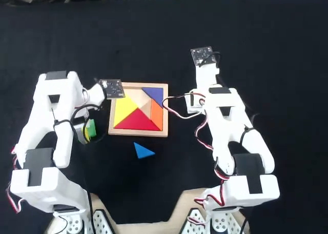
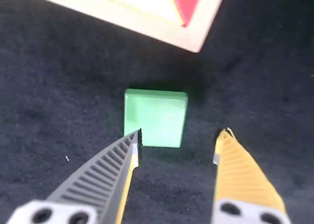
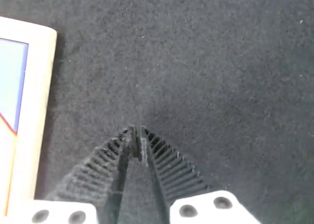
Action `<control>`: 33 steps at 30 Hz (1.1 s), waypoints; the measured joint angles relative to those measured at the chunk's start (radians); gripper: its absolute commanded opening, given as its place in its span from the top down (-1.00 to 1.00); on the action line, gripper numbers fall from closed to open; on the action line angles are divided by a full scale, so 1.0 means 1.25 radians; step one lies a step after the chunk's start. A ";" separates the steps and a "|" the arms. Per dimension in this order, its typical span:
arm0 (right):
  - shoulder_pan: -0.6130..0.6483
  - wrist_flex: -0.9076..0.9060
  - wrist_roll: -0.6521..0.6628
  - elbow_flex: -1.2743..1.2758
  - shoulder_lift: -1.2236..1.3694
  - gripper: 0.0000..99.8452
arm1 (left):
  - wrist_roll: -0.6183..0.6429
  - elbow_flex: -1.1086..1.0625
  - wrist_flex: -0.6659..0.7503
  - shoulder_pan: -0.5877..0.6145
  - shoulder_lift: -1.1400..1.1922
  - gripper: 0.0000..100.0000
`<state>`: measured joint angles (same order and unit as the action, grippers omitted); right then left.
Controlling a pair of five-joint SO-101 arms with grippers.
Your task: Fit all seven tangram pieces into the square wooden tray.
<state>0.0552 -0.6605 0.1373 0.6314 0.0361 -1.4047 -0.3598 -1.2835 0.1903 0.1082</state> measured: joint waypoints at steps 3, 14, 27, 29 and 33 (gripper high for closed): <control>0.000 0.000 0.000 0.000 0.000 0.98 | -0.014 -0.059 0.091 0.011 0.000 0.49; 0.000 0.000 0.000 0.000 0.000 0.98 | -0.014 -0.124 0.215 0.011 0.001 0.49; 0.000 0.000 0.000 0.000 0.000 0.98 | -0.014 -0.123 0.221 0.011 0.004 0.49; 0.000 0.000 0.000 0.000 0.000 0.98 | -0.014 -0.120 0.221 0.001 0.004 0.49; 0.000 0.000 0.000 0.000 0.000 0.98 | -0.014 -0.120 0.221 -0.025 0.004 0.50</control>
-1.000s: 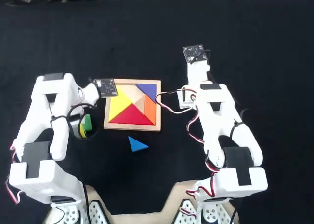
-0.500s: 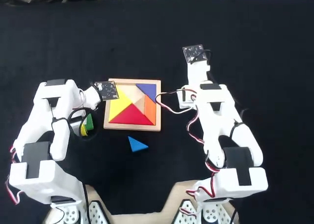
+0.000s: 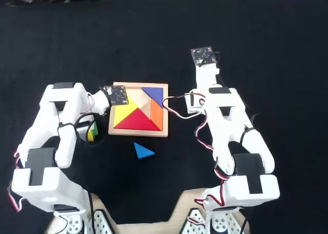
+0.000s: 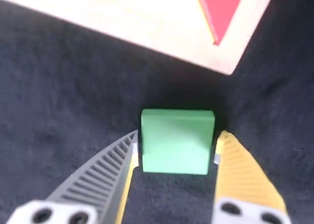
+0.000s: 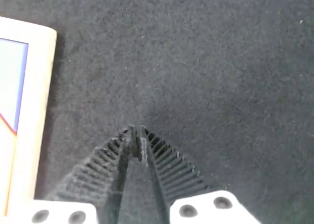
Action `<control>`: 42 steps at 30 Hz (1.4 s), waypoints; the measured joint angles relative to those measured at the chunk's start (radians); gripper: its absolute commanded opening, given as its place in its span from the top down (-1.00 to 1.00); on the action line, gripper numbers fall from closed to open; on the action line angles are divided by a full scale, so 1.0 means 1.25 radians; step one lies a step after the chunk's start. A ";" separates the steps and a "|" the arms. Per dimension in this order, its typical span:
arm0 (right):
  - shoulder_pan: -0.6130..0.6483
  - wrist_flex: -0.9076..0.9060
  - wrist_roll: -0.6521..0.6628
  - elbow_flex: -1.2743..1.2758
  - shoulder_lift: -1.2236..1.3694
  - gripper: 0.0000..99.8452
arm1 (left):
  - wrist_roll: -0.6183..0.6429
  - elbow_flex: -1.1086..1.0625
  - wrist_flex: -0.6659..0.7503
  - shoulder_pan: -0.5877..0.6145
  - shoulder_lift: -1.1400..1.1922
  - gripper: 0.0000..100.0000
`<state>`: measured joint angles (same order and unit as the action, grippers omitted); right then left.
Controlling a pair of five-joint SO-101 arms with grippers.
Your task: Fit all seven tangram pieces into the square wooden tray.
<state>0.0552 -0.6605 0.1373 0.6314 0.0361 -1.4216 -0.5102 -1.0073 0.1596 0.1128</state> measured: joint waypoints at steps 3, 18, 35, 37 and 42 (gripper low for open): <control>0.000 0.000 0.002 0.000 0.000 0.98 | 0.000 0.004 0.001 -0.017 0.018 0.52; 0.000 0.000 0.002 0.000 0.000 0.98 | 0.000 0.072 -0.075 -0.020 0.077 0.93; 0.000 0.000 0.002 0.000 0.000 0.98 | 0.304 0.297 -0.339 -0.142 -0.043 0.92; 0.000 0.000 0.002 0.000 0.000 0.98 | 0.368 0.315 -0.346 -0.184 -0.071 0.92; 0.000 0.000 0.002 0.000 0.000 0.98 | 0.563 0.329 -0.302 -0.298 -0.086 0.92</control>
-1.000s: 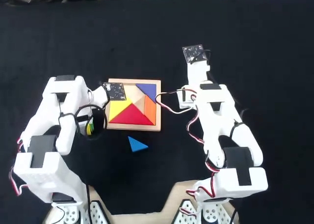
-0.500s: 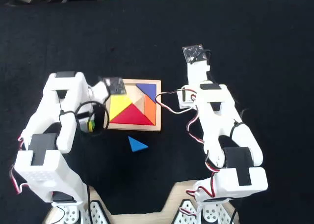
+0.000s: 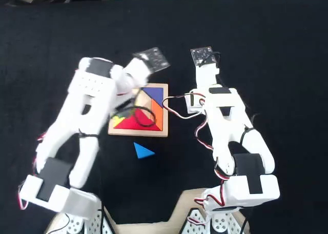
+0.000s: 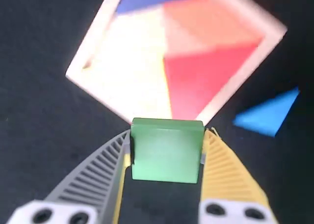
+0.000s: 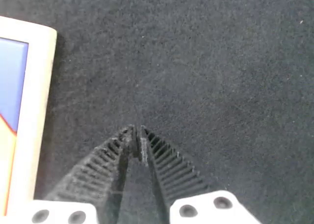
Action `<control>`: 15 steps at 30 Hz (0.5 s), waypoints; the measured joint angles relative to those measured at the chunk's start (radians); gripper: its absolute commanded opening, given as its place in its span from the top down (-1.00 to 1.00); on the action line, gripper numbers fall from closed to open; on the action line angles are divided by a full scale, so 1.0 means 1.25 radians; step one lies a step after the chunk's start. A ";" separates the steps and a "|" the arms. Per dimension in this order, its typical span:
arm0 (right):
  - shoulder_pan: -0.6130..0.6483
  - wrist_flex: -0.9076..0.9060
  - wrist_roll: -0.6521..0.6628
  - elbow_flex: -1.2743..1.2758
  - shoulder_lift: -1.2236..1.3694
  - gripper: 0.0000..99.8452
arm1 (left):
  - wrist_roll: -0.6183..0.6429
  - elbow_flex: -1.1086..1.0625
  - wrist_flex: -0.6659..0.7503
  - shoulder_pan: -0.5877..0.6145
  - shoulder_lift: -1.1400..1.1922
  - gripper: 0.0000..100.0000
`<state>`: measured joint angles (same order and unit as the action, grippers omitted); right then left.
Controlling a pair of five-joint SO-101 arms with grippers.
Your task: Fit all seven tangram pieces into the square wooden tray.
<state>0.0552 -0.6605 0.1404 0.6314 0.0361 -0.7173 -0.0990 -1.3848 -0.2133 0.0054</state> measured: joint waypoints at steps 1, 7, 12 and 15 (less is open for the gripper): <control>0.000 0.000 0.000 0.000 0.000 0.98 | 0.041 0.001 0.011 -0.022 0.001 0.92; 0.000 0.000 0.000 0.000 0.000 0.98 | 0.180 0.002 0.144 -0.072 0.101 0.92; 0.000 0.000 0.000 0.000 0.000 0.98 | 0.108 0.002 0.265 -0.071 0.210 0.92; 0.000 0.000 0.000 0.000 0.000 0.98 | 0.091 0.023 0.290 -0.072 0.252 0.92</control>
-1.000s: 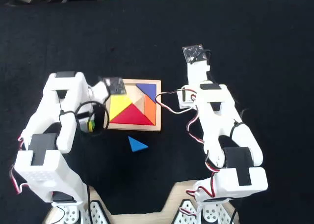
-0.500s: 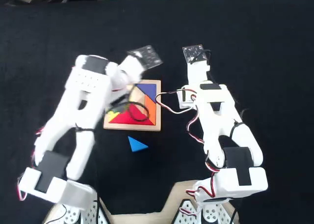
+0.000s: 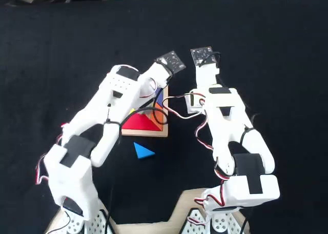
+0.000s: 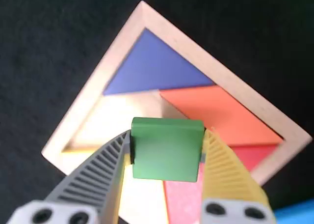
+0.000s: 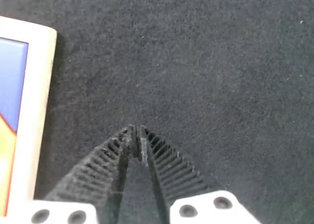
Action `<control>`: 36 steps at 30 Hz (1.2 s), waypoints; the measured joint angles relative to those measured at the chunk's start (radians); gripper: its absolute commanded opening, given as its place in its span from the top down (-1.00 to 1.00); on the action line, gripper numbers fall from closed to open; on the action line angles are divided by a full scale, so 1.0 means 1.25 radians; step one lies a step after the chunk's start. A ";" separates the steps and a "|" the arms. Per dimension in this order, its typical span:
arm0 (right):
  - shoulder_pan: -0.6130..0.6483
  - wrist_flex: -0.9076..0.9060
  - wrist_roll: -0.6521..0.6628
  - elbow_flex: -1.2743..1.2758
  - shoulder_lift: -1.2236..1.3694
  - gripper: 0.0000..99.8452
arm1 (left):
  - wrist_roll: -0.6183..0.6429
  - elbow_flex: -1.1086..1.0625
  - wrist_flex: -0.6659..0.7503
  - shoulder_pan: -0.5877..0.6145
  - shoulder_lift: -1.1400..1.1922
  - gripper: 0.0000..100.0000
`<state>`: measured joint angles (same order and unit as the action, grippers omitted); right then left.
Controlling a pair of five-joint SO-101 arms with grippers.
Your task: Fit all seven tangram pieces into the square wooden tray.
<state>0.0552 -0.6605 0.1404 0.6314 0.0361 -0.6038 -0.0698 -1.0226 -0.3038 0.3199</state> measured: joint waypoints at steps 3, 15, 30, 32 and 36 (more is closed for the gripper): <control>0.000 0.000 0.000 0.000 0.000 0.98 | 0.000 0.047 0.001 0.005 0.025 0.92; 0.000 0.000 0.000 0.000 0.000 0.98 | -0.001 0.151 0.001 0.056 0.129 0.72; 0.000 0.000 0.000 0.000 0.000 0.98 | -0.006 0.167 -0.027 0.061 0.133 0.40; 0.000 0.000 0.001 0.000 0.000 0.98 | -0.006 0.167 -0.027 0.060 0.133 0.40; 0.000 0.000 0.027 0.000 0.000 0.98 | -0.006 0.182 -0.027 0.061 0.134 0.40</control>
<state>0.0552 -0.6605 0.1741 0.6314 0.0361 -0.6114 0.1573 -1.0564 -0.2271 0.4872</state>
